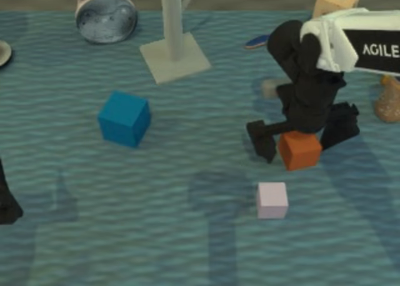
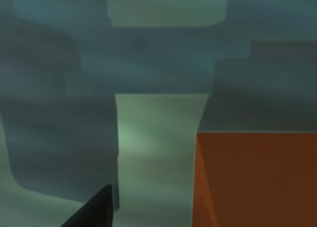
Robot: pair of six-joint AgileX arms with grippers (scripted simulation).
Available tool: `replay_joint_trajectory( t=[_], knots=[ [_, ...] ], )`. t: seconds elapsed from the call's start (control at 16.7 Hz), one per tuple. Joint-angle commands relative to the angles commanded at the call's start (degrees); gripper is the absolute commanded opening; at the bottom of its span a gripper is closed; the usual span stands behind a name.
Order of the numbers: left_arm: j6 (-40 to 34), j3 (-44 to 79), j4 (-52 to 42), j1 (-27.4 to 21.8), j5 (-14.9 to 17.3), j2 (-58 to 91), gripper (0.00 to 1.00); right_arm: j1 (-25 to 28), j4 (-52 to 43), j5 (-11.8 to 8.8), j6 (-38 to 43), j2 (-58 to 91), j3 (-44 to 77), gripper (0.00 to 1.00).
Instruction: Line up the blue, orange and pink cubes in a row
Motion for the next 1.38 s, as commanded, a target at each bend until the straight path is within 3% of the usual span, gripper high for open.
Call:
replay_joint_trajectory(
  t=[0.18,0.96,1.38],
  knots=[
    [0.0,0.0,0.0,0.0,0.0,0.0,1.0,0.0,0.0,0.0,0.0,0.0,0.0,1.0],
    [0.0,0.0,0.0,0.0,0.0,0.0,1.0,0.0,0.0,0.0,0.0,0.0,0.0,0.02],
    [0.0,0.0,0.0,0.0,0.0,0.0,1.0,0.0,0.0,0.0,0.0,0.0,0.0,0.0]
  ],
)
